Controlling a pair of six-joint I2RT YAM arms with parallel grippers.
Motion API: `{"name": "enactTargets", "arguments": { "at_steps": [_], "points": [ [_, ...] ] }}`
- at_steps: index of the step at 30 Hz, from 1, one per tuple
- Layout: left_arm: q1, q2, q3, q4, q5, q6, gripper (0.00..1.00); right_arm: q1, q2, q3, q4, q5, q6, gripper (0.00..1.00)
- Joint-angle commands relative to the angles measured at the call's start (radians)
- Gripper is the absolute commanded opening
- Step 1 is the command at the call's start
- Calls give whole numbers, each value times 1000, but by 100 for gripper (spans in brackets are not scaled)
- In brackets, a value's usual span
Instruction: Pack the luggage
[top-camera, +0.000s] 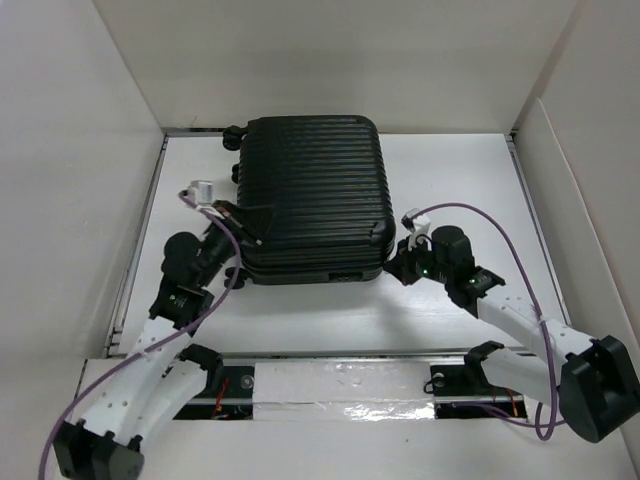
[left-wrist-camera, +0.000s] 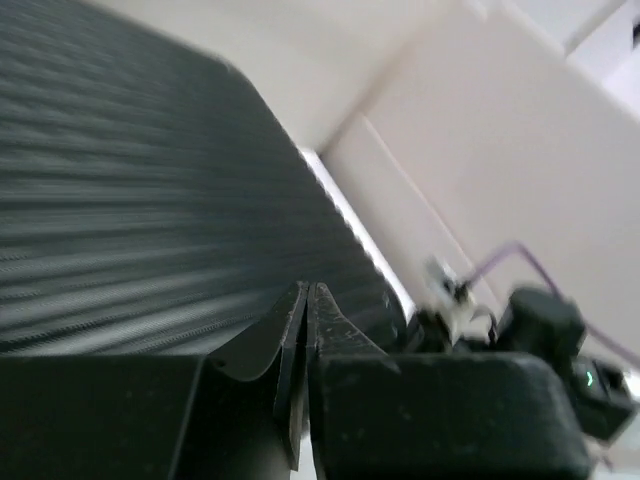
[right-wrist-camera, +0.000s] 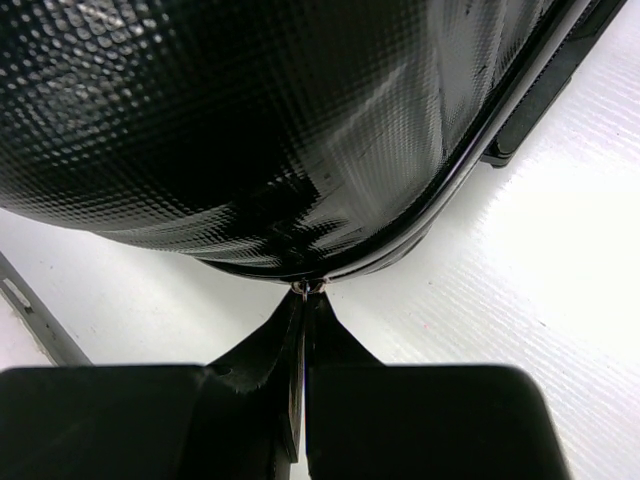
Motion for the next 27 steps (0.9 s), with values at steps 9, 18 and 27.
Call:
{"name": "enactTargets", "arguments": {
  "at_steps": [9, 18, 27],
  "points": [
    [-779, 85, -187, -118, -516, 45, 27, -61, 23, 98, 111, 4, -8, 0],
    [-771, 374, -244, 204, -533, -37, 57, -48, -14, 66, 95, -3, -8, 0],
    [-728, 627, -180, 434, -579, -34, 57, 68, -40, 23, 78, 71, 14, 0]
  ]
}}
